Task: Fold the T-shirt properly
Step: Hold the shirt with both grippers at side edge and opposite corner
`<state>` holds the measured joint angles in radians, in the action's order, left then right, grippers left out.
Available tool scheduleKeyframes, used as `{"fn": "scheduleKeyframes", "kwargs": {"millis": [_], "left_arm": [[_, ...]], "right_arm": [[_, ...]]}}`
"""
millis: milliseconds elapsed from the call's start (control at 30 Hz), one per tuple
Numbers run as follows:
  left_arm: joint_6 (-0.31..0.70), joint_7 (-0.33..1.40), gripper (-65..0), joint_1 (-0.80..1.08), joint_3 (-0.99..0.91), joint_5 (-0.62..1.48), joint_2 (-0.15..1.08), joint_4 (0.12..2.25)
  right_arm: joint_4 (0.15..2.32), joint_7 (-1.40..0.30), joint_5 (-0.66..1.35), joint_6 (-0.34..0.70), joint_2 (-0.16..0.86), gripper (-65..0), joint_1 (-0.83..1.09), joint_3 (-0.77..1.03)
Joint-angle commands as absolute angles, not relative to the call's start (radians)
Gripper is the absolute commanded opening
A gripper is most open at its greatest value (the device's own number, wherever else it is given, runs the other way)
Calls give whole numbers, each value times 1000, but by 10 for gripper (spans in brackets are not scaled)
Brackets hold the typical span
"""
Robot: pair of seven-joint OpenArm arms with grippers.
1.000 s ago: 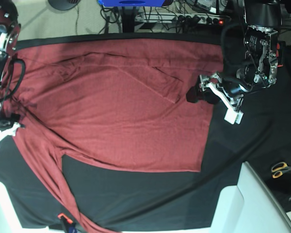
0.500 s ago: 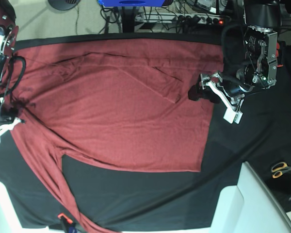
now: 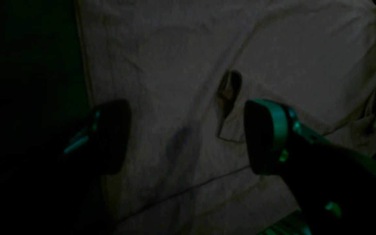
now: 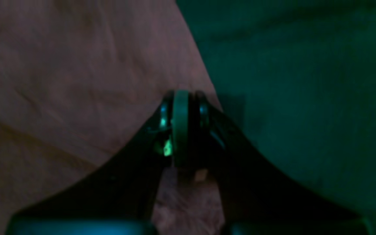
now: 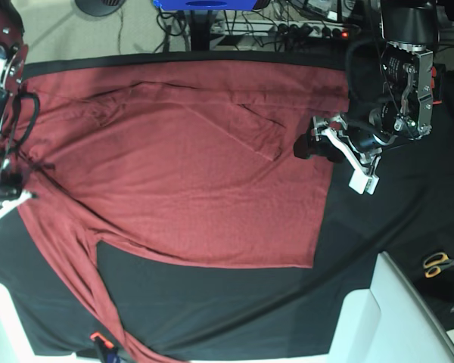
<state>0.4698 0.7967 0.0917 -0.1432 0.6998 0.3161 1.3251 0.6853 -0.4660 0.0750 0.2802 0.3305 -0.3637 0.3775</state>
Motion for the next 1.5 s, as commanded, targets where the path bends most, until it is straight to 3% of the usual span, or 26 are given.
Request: {"fn": "scheduleKeyframes", "kwargs": {"millis": [0, 433, 567, 633, 800, 1300, 1367, 1467], "left_arm": [[476, 780, -133, 79, -150, 714, 328, 1342], [476, 780, -133, 79, -150, 714, 328, 1342], [476, 780, -133, 77, -150, 714, 328, 1342], [476, 780, -133, 77, -150, 714, 328, 1342], [476, 780, -133, 77, -150, 714, 328, 1342], [476, 780, -133, 79, -150, 714, 328, 1342], [476, 780, -133, 79, -150, 714, 328, 1342], [476, 780, -133, 79, -150, 714, 328, 1340]], "right_arm": [[705, -449, 81, 282, 352, -617, -400, 377], [705, -453, 81, 282, 354, -591, -420, 384], [702, -453, 82, 282, 354, -378, -414, 386], [700, -453, 84, 282, 352, -321, -404, 387], [697, -453, 84, 282, 351, -353, -404, 387], [561, -398, 85, 282, 354, -354, -429, 387], [567, -398, 85, 282, 366, -407, -429, 387], [568, -398, 85, 282, 372, -561, -429, 387]]}}
